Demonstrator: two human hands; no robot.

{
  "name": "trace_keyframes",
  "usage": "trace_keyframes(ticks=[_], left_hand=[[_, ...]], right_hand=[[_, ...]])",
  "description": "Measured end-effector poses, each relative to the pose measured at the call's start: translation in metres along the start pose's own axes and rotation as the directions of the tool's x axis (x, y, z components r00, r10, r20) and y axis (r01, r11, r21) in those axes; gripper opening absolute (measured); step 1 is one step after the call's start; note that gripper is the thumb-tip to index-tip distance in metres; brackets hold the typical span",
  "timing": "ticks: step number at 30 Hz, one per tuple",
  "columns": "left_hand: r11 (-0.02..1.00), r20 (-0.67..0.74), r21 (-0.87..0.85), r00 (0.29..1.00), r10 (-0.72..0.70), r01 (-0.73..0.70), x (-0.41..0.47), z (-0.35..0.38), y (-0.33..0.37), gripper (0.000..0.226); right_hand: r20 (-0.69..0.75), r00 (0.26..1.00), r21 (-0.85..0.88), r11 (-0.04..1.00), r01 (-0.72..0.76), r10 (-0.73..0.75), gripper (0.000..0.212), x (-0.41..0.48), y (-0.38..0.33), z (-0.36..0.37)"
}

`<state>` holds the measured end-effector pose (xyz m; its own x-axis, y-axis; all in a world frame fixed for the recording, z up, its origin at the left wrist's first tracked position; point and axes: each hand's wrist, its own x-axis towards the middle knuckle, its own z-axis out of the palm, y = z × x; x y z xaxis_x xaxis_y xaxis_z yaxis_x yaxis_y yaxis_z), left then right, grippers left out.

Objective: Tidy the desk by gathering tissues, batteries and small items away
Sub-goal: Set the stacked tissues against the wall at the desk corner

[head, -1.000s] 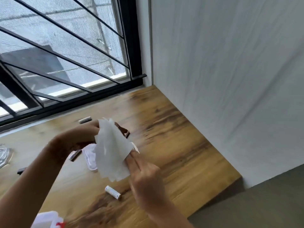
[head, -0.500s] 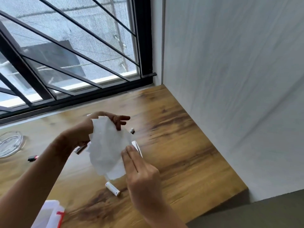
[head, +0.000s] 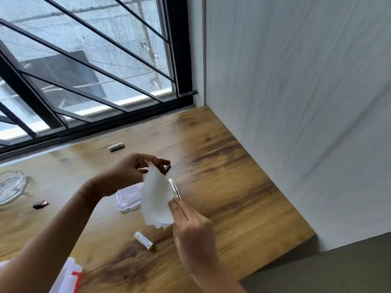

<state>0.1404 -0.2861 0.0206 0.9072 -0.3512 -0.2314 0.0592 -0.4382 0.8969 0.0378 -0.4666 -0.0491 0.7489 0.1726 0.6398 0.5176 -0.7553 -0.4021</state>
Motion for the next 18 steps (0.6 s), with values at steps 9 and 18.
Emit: trace_keyframes(ticks=[9, 18], left_hand=[[0.994, -0.06, 0.087, 0.996, 0.072, -0.067, -0.005, 0.013, 0.001, 0.068], [0.953, 0.026, 0.269, 0.991, 0.134, -0.137, -0.003, 0.013, -0.005, 0.032]], right_hand=[[0.0, 0.999, -0.02, 0.999, -0.043, 0.043, 0.042, 0.0, 0.001, -0.011], [0.072, 0.99, -0.006, 0.993, -0.119, 0.119, 0.038, -0.008, 0.006, -0.006]])
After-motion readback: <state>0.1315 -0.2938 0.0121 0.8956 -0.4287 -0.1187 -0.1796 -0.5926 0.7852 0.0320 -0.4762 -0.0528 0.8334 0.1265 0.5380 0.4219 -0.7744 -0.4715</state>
